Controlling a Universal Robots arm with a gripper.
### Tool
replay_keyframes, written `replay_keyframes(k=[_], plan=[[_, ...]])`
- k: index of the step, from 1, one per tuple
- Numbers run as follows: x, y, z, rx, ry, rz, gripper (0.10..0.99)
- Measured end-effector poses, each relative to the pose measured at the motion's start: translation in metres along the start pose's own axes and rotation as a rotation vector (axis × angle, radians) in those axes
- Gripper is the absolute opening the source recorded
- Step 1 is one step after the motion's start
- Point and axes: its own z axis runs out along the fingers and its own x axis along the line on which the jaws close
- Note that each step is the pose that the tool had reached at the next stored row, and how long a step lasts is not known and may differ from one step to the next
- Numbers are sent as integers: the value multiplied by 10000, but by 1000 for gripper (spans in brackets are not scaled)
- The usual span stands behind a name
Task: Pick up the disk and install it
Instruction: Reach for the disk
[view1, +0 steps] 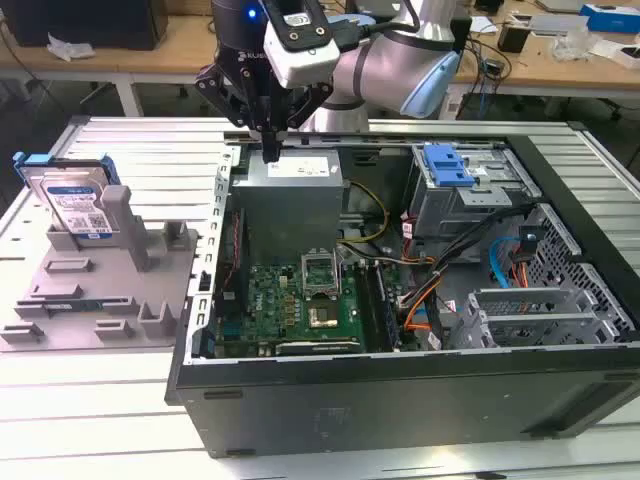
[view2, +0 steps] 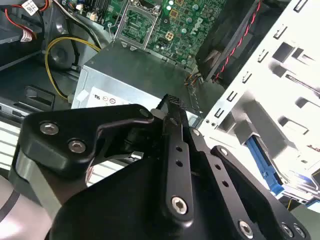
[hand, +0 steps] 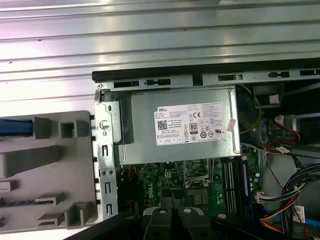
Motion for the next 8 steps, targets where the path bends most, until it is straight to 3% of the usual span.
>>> replay_keyframes(k=[8], plan=[[0, 0, 0, 0, 0, 0, 106]])
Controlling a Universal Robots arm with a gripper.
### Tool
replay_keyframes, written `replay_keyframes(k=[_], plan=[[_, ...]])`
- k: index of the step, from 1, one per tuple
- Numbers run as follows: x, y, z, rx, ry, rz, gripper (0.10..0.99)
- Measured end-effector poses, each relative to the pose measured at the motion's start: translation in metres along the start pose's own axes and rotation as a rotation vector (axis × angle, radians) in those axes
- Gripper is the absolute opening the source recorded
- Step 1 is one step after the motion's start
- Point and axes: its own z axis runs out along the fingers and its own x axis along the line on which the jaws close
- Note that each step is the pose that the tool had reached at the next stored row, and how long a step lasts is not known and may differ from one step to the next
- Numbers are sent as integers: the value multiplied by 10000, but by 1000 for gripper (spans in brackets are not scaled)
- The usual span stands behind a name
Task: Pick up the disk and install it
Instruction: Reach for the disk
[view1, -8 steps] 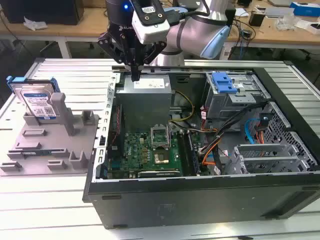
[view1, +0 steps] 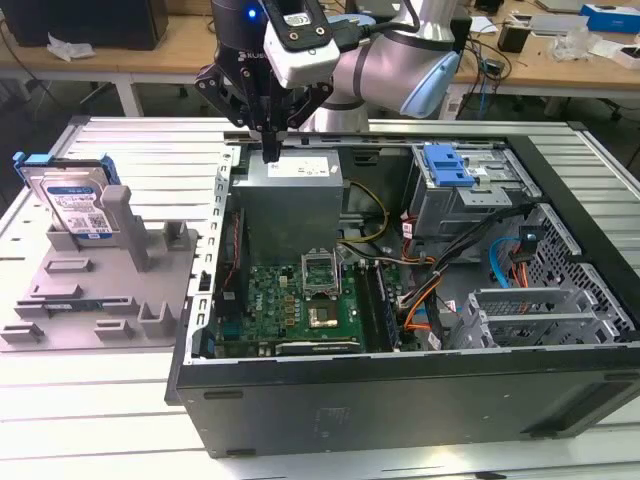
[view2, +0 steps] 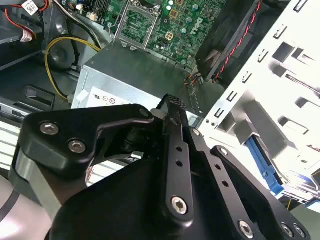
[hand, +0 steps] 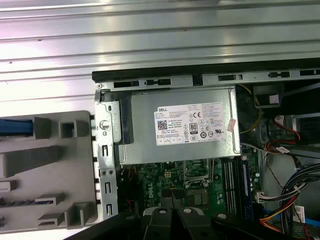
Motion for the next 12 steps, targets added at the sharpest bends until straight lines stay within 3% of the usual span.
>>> replay_keyframes(k=[6, 7, 10, 11, 12], plan=[[4, 0, 0, -1, 0, 1, 106], [38, -3, -2, 1, 2, 0, 106], [397, -9, -7, 0, 3, 1, 106], [454, -6, -7, 0, 3, 0, 106], [581, -1, -9, 0, 3, 1, 106]])
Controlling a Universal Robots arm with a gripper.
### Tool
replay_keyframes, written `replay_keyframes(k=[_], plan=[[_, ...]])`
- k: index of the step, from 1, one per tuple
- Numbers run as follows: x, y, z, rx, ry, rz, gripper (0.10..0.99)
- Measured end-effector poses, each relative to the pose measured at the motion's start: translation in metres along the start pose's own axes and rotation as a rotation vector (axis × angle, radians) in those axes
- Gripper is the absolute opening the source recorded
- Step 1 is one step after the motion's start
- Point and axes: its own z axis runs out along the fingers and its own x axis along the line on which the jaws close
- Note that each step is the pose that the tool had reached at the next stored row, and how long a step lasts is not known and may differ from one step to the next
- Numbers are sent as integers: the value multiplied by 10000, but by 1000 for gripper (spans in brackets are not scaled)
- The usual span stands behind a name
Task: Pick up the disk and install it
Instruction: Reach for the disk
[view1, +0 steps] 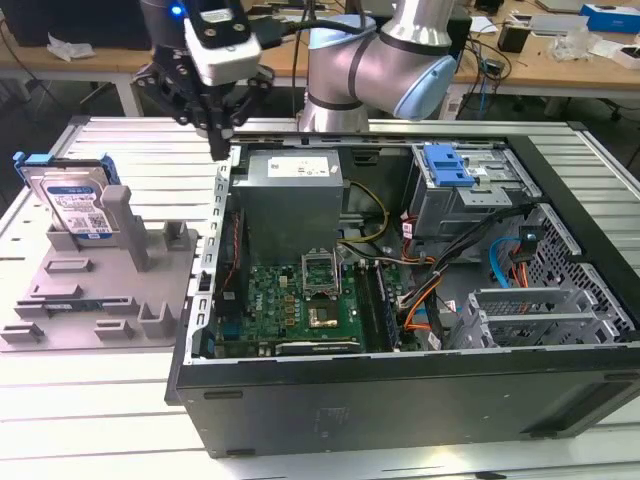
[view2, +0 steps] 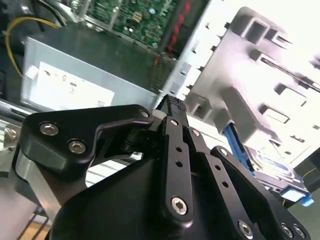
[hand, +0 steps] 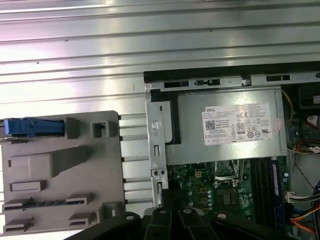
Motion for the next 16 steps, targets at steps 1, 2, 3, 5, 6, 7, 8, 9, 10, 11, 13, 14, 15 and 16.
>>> replay_keyframes(k=[1, 2, 3, 5, 6, 7, 8, 9, 10, 11, 13, 14, 15, 16], plan=[[75, -1, -1, 1, 2, -3, 106], [178, -4, -2, 0, 3, 0, 106], [242, -6, -3, 1, 5, -2, 106], [343, -6, -5, 1, 7, 1, 106], [388, -5, -5, 1, 8, -1, 106], [469, 1, -5, 1, 9, 0, 106], [567, 12, -5, 1, 12, -1, 106], [635, 24, -5, 2, 14, 0, 106], [711, 43, -5, 1, 17, -1, 106], [815, 75, -4, 1, 19, 1, 106], [885, 98, -4, 2, 21, -1, 106], [936, 115, -3, 2, 21, 0, 106], [974, 129, -2, 2, 22, 1, 106], [1046, 157, -1, 2, 24, -2, 106]])
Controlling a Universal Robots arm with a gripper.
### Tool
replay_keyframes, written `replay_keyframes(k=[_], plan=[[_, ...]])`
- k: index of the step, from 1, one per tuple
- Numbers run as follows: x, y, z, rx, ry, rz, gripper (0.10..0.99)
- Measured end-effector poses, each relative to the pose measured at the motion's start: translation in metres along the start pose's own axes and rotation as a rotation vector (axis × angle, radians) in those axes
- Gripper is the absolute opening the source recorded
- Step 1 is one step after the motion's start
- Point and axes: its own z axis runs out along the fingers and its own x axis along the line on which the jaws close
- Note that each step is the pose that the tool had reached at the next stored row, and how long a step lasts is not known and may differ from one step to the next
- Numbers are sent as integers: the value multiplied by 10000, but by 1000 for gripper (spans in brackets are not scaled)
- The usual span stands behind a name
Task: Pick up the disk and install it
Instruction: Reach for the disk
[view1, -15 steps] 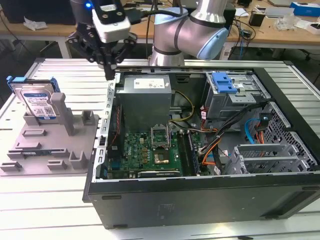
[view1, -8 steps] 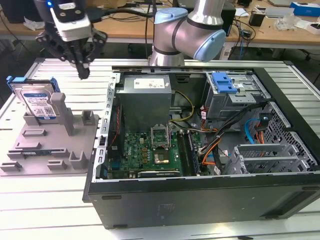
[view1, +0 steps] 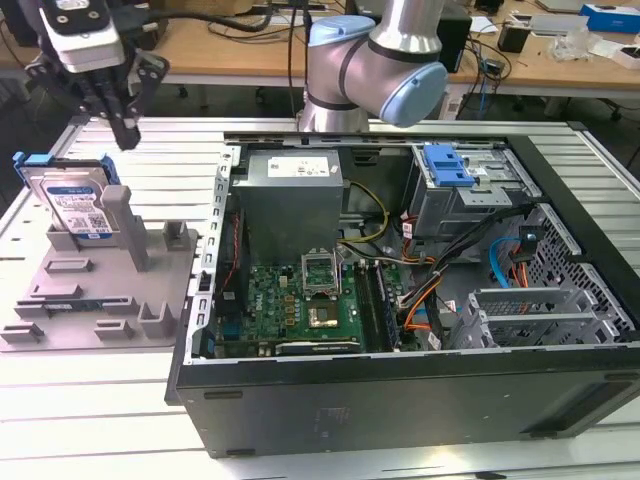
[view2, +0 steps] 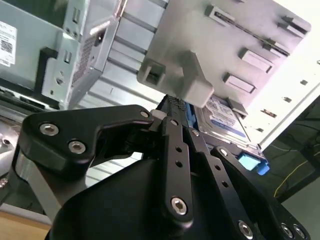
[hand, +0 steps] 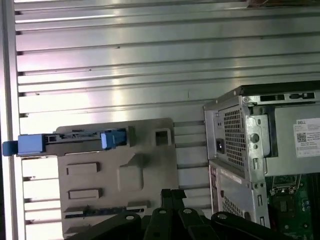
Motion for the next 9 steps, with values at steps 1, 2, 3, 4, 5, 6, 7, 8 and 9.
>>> replay_keyframes(k=[1, 2, 3, 4, 5, 6, 7, 8, 9], plan=[[37, 14, 1, 0, 0, 2, 106], [82, 33, 1, 1, 1, 3, 106], [125, 50, 2, 1, 2, 1, 106], [155, 62, 3, 0, 2, 1, 106], [232, 93, 4, 1, 3, 3, 106], [276, 111, 5, 1, 3, 1, 106], [318, 128, 5, 1, 4, 0, 106], [352, 142, 5, 1, 4, 2, 106], [397, 161, 6, 1, 4, 3, 106]])
